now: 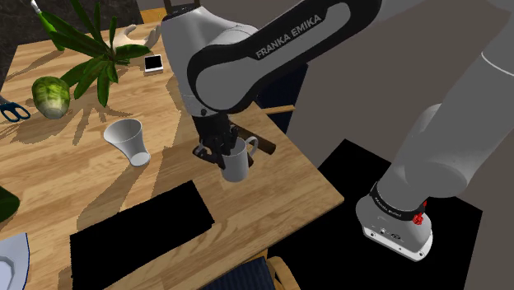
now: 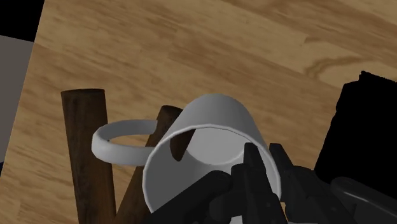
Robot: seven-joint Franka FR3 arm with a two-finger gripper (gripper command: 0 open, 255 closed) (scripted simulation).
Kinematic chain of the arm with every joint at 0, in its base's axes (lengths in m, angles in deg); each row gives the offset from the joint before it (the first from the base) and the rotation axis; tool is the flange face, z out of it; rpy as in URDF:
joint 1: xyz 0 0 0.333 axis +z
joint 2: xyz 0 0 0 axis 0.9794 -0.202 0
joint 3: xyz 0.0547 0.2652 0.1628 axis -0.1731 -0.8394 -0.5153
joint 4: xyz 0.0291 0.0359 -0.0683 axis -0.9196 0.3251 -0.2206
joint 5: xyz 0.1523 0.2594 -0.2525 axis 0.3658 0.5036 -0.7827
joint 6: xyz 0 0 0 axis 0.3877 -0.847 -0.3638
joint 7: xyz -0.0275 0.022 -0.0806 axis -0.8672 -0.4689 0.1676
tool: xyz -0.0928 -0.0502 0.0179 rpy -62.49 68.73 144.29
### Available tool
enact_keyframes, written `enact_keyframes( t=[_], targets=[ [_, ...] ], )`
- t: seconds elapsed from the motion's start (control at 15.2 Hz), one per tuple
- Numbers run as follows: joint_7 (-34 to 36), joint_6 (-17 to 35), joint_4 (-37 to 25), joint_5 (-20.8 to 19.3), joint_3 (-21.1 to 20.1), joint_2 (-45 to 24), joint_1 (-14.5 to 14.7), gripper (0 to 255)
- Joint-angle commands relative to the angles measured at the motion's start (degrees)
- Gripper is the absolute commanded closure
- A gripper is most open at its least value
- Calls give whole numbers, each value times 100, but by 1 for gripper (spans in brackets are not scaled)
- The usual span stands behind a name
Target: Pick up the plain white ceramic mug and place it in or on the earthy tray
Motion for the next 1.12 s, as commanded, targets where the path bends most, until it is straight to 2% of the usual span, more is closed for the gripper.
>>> enact_keyframes(
  t=[0.0, 0.86, 1.06],
  targets=[
    [-4, -154, -107, 12, 10, 55, -5, 255],
    [-19, -1084, -736, 91, 78, 377, -30, 255],
    [459, -1145, -1313, -85, -160, -135, 112, 255]
  ],
)
